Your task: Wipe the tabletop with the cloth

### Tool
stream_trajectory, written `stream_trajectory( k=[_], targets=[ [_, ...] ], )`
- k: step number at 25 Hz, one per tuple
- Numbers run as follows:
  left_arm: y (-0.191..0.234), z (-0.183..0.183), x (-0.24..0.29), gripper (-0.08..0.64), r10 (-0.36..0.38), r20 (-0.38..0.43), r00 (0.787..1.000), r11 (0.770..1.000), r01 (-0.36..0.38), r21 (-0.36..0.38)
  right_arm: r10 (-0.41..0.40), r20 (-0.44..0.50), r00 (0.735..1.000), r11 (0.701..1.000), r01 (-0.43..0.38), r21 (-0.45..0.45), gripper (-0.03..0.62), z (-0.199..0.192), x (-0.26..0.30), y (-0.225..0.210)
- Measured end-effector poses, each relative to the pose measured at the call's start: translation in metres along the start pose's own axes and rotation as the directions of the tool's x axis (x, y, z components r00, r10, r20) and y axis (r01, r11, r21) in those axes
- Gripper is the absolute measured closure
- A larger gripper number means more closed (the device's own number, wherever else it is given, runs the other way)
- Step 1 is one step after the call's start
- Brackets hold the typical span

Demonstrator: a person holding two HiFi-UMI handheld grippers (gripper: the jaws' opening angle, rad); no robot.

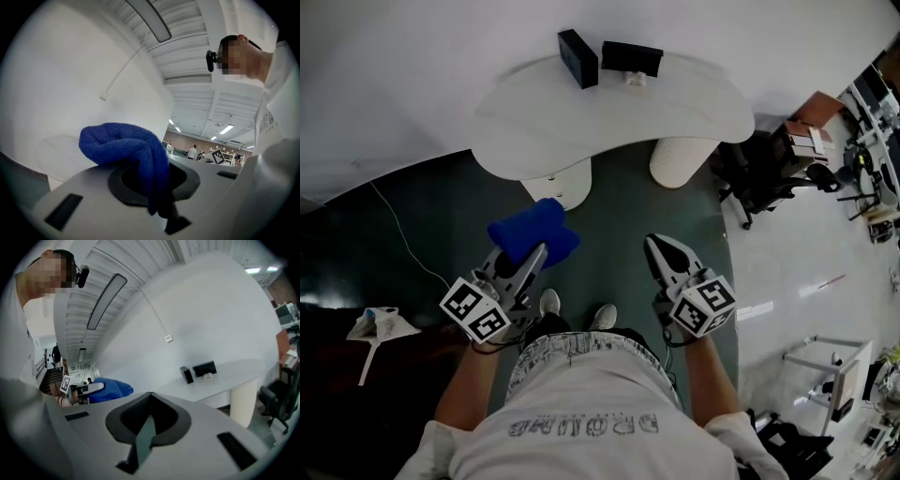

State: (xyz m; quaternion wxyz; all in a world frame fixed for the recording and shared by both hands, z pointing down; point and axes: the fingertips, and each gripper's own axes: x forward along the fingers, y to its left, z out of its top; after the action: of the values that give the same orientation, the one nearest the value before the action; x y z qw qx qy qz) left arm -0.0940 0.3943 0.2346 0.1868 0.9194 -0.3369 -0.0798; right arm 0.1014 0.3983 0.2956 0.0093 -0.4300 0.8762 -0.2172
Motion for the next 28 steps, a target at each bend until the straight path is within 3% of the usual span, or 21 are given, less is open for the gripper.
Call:
stream_trajectory(
  k=[9, 28],
  targets=[
    [-0.009, 0.0, 0.016, 0.491, 0.024, 0.013, 1.0, 1.0, -0.025, 0.01, 0.0, -0.016, 1.0, 1.0, 0.0, 0.018, 0.584, 0.004, -0.008, -0.022],
    [0.031, 0.01, 0.059, 0.491, 0.04, 0.031, 0.999, 0.999, -0.04, 0.008, 0.008, -0.005, 1.0, 1.0, -0.008, 0.017, 0.584, 0.025, 0.024, -0.065]
  ],
)
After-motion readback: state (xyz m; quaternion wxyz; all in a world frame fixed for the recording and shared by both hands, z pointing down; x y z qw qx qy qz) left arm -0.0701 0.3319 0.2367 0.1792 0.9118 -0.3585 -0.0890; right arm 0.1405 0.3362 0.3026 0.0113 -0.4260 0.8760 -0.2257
